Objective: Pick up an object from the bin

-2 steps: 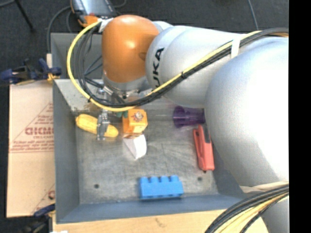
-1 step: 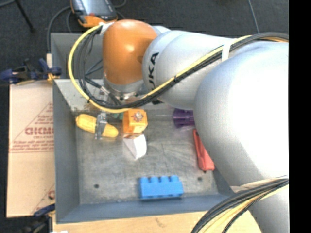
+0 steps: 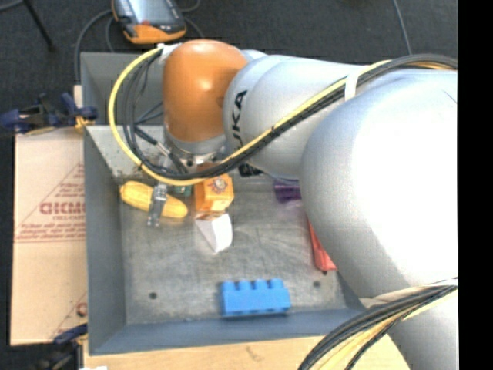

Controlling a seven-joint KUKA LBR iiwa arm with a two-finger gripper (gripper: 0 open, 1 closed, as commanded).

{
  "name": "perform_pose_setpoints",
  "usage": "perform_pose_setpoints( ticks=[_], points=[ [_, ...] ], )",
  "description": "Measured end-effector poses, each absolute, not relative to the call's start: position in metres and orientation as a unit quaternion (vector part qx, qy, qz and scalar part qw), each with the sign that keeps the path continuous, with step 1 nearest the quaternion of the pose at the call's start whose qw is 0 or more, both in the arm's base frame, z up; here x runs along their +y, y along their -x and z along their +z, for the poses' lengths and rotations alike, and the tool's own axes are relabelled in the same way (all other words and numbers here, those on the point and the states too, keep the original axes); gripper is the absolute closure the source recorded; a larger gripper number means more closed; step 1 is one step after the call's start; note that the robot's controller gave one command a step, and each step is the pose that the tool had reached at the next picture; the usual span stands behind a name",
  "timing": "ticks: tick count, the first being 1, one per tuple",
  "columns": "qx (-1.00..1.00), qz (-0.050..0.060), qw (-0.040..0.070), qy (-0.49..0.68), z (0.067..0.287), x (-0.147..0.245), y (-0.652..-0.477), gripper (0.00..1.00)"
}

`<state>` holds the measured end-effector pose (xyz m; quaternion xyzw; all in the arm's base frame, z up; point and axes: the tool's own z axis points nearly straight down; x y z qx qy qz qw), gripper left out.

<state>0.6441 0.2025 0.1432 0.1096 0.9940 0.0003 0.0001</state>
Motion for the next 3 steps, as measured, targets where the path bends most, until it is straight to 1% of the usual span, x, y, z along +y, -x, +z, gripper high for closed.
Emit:
perform_pose_setpoints(
  ticks=[1, 2, 3],
  points=[
    [0.992, 0.000, 0.000, -0.126, 0.142, 0.201, -0.642, 0.00],
    [0.977, 0.002, 0.002, -0.212, 0.074, 0.209, -0.634, 0.00],
    [0.990, 0.002, 0.004, -0.142, 0.074, 0.193, -0.636, 1.00]
  ],
)
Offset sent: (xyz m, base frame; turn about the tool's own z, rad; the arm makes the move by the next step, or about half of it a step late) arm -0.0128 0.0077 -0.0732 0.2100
